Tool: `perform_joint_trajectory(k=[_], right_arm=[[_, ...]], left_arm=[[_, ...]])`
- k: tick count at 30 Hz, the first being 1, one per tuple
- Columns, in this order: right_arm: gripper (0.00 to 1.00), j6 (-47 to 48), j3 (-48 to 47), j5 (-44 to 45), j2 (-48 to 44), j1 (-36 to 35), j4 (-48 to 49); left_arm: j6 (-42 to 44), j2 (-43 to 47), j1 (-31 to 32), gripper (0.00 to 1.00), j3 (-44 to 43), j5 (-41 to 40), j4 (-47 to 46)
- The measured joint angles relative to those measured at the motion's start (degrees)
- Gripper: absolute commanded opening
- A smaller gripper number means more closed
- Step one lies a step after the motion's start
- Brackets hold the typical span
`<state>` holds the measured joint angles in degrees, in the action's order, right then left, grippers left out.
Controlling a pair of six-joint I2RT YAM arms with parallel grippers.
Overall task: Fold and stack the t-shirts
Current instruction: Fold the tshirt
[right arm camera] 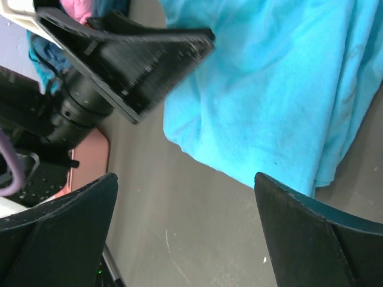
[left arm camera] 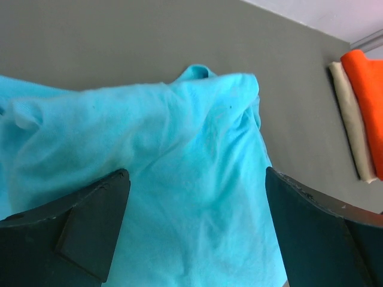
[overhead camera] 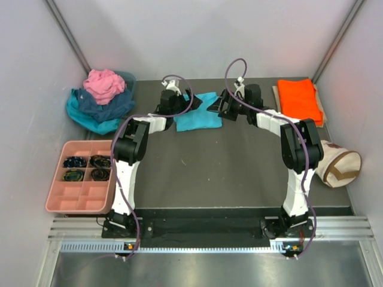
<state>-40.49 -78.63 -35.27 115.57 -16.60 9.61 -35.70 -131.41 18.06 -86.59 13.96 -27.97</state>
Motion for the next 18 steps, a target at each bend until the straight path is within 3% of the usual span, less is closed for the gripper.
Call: perform_joint_trajectory(k=[18], right_arm=[[0.95, -9.0, 16.3, 1.4, -2.5, -2.3, 5.3]], left_arm=[[-1.7, -1.2, -3.5, 0.99, -3.5, 1.5, -2.1]])
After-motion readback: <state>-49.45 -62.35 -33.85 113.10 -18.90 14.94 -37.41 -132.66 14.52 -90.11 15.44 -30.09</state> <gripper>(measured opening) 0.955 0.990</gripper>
